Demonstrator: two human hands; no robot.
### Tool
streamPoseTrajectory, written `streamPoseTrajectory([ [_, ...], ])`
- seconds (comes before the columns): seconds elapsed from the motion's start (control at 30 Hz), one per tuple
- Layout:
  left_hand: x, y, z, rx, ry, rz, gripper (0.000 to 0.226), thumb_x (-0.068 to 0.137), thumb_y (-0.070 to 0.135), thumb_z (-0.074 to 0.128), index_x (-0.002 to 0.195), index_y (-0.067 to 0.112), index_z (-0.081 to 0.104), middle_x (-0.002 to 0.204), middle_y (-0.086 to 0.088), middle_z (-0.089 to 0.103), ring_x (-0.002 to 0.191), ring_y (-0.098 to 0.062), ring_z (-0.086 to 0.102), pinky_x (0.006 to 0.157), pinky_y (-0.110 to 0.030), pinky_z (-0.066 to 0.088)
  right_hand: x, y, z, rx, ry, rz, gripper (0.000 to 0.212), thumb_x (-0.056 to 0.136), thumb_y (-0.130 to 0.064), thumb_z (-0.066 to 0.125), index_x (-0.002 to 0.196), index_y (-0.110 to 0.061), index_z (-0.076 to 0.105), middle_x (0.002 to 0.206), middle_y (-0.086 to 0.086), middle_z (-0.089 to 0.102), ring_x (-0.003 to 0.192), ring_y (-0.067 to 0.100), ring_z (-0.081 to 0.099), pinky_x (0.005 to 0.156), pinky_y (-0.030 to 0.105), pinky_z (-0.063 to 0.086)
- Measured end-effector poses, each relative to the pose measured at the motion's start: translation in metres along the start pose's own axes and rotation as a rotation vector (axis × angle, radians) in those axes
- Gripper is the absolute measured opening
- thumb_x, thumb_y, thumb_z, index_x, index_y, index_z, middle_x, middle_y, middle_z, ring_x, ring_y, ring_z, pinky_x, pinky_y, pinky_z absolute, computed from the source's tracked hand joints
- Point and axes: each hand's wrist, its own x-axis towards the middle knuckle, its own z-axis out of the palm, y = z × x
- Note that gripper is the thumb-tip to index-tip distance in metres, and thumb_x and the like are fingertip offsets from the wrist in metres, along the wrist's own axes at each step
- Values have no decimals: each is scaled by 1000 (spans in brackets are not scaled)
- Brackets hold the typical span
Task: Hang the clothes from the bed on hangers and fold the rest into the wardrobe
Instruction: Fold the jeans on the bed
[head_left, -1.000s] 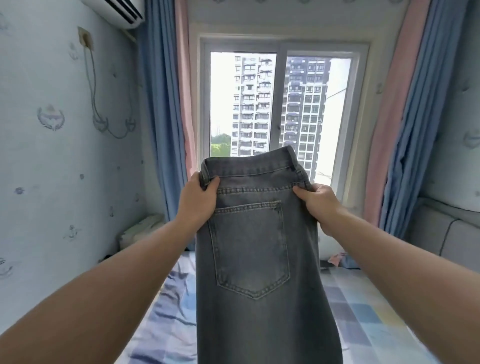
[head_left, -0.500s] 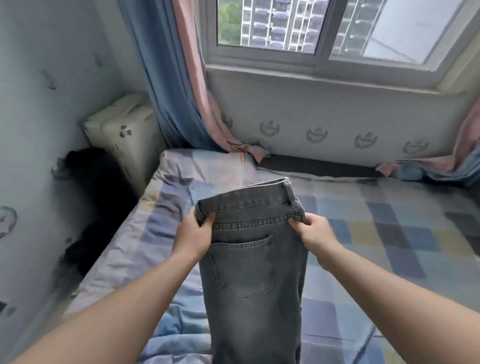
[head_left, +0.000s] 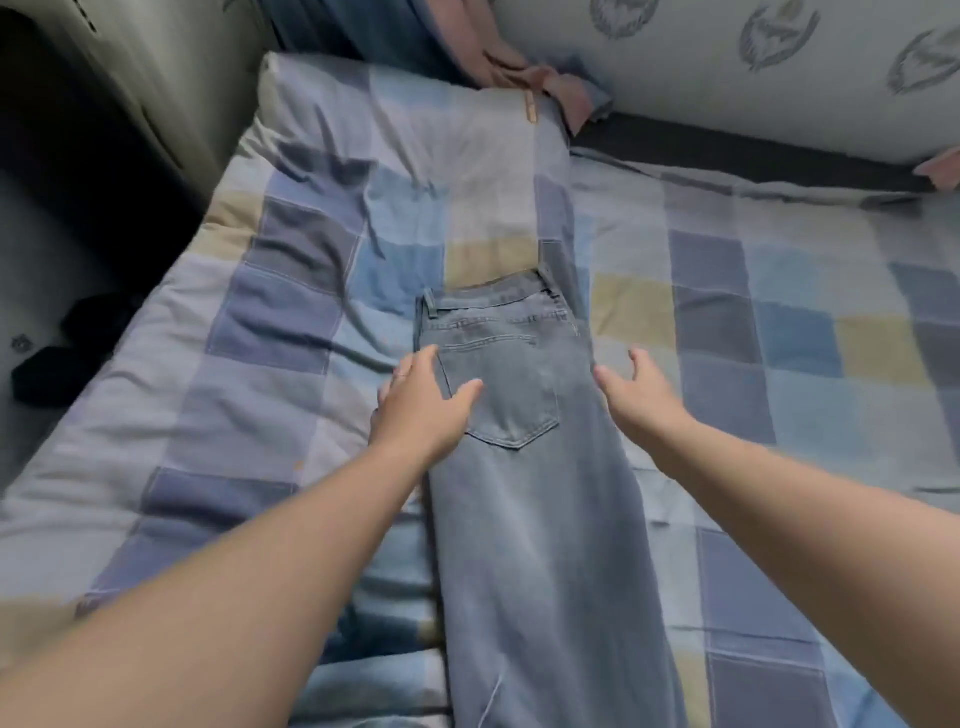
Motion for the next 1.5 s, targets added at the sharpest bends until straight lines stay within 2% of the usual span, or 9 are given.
streamPoseTrajectory([
  [0.07,-26,-22,20,110,-65,27,75,94,59,53,156,27,26,165,-3,22,150,-29,19,121,-44,22,-18,31,19,-88,-56,-7,68,103,-44,46,160,-22,15,166,5,22,151,30,23,122,44,20],
  [0.27,-114,-69,54,322,-154,118,75,96,65,39,158,37,9,169,5,-2,154,-23,-4,121,-44,9,-87,103,35,-354,-146,14,68,102,-57,36,159,-35,8,168,-2,9,155,23,7,121,55,14],
  [0.5,-223,-96,83,448,-207,197,77,95,67,37,159,36,8,169,2,-3,154,-25,-4,122,-42,8,-161,161,22,-505,-196,10,67,101,-59,33,159,-37,7,168,-4,11,153,25,11,119,55,19],
  [0.73,-358,-122,119,443,-288,89,76,96,64,39,159,34,9,169,1,-4,154,-26,-3,123,-43,10,-253,239,8,-488,-277,40,66,102,-56,34,159,-36,9,168,-1,11,153,27,10,120,54,17],
  [1.1,-505,-186,187,263,-394,-292,81,95,60,49,159,28,11,168,4,7,152,-23,11,116,-48,26,-336,375,-8,-390,-410,71,65,104,-48,39,160,-29,14,166,-1,20,152,24,18,121,53,20],
  [1.27,-498,-207,217,100,-319,-349,89,92,52,61,160,22,11,167,1,15,152,-24,17,119,-46,25,-337,429,12,-234,-434,76,66,104,-39,46,160,-24,16,165,-4,23,152,16,21,123,39,20],
  [1.37,-485,-216,232,-31,-205,-370,94,88,46,69,158,18,14,163,-4,27,148,-25,27,117,-44,30,-332,453,28,-165,-406,78,70,102,-33,54,160,-18,19,164,3,26,150,18,25,123,41,22],
  [1.43,-478,-220,239,-103,-120,-386,90,85,43,74,154,16,23,154,-4,42,140,-25,40,111,-41,38,-329,462,37,-109,-333,90,69,99,-30,60,157,-18,24,157,5,38,142,15,38,119,37,31],
  [1.5,-472,-221,245,-178,-75,-410,75,82,41,77,141,16,38,132,3,58,123,-22,56,94,-35,45,-329,467,43,0,-250,111,64,96,-25,65,151,-21,32,135,-1,56,116,-4,54,102,17,41],
])
